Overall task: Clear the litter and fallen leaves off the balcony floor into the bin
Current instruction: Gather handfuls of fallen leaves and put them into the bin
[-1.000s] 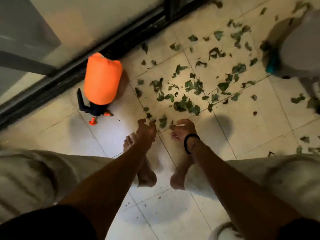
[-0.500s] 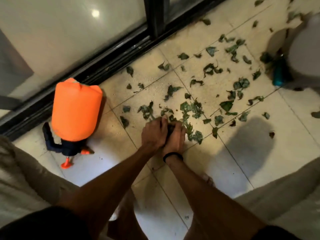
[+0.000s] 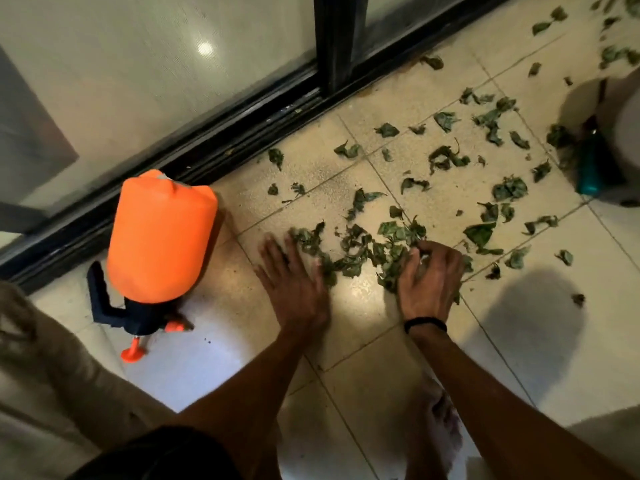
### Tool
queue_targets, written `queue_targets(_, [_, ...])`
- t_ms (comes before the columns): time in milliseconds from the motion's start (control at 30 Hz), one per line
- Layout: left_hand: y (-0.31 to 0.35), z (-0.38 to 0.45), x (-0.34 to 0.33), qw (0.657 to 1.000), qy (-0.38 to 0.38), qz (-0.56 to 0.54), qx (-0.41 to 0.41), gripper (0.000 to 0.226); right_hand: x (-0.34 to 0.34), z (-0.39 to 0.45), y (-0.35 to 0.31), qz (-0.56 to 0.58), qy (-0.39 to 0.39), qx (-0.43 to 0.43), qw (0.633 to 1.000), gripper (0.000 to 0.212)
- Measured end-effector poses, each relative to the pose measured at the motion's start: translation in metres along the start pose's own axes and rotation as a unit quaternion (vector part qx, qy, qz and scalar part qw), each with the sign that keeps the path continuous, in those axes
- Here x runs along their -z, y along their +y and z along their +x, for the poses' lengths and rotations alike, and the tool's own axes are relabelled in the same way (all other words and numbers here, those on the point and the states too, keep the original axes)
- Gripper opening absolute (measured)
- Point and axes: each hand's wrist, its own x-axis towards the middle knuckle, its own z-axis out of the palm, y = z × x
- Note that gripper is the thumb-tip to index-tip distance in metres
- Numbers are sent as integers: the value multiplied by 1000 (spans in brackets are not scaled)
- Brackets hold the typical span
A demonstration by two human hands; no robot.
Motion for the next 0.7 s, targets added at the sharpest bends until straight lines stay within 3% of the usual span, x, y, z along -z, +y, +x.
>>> queue_targets(133, [39, 2, -8, 980, -54, -9, -189, 75, -1, -9, -1, -9, 1, 27, 1000, 15])
queue_targets(200, [44, 24, -1, 980, -39, -42, -193, 72, -1, -5, -3, 9, 18, 26, 999, 15])
queue_targets(300, [30, 86, 19, 992, 14, -63, -107, 71, 1, 8, 0, 21, 41, 6, 999, 17])
queue_targets(367, [15, 129, 35, 993, 20, -50, -102, 73, 2, 17, 7, 3, 39, 16, 999, 21])
queue_targets(500, [5, 163, 42, 977, -22, 19, -213, 77, -1, 38, 17, -71, -12, 90, 993, 31])
queue_targets(600, [9, 149, 33, 970, -29, 43, -238, 79, -5, 56, 7, -84, -48, 162, 982, 35])
queue_targets(700, [25, 122, 17, 936, -64, 52, -342, 80, -5, 73, -7, -59, -30, 200, 978, 31])
